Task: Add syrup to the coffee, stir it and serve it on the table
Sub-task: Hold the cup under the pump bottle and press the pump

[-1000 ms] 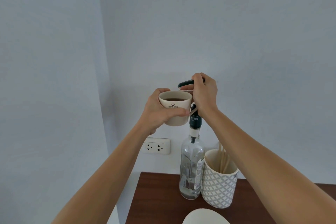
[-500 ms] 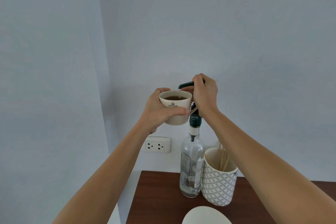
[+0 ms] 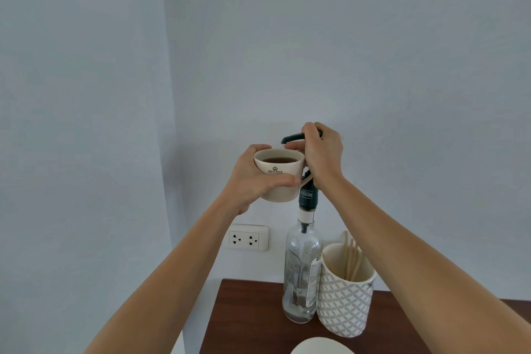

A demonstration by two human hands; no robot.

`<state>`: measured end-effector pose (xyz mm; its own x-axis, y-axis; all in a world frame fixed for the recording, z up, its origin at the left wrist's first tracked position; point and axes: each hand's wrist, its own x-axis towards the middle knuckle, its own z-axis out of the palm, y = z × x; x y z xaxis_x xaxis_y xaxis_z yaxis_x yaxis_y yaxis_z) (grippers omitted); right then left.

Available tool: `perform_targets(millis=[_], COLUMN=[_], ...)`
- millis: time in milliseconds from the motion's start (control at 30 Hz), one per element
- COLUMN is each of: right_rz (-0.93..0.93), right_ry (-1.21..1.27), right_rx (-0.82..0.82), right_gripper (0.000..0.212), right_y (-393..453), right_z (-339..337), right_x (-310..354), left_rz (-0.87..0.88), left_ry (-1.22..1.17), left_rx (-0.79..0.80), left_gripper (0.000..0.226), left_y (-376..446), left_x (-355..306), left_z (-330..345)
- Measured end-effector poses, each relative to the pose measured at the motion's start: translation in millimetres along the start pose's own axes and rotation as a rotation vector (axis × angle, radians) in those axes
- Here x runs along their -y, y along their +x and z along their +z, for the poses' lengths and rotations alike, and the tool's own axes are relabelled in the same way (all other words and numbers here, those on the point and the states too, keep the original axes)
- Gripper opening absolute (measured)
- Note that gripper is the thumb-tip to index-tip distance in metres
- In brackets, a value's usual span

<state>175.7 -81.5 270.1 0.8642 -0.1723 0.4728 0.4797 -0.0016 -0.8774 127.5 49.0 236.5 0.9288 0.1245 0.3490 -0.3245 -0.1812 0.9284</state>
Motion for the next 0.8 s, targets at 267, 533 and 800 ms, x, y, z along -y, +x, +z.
perform_targets(millis=[267, 533, 800], right_rz=[-0.024, -0.036, -0.065], right_ry=[-0.011, 0.013, -0.020], right_rx=[-0.036, -0.033, -0.033], right_gripper=[0.029, 0.032, 0.037], right_y=[1.3, 2.3, 0.5], right_z=[2.3, 2.3, 0.9], right_x=[-3.8, -4.2, -9.4], left_rz=[0.000, 0.006, -0.029], left_ry=[0.002, 0.012, 0.013], left_rx=[0.002, 0.013, 0.007], left_gripper=[0.098, 0.097, 0.098], left_y=[2.5, 4.7, 2.1], left_x=[1.4, 3.5, 3.9], left_z=[-0.7, -0.8, -1.2])
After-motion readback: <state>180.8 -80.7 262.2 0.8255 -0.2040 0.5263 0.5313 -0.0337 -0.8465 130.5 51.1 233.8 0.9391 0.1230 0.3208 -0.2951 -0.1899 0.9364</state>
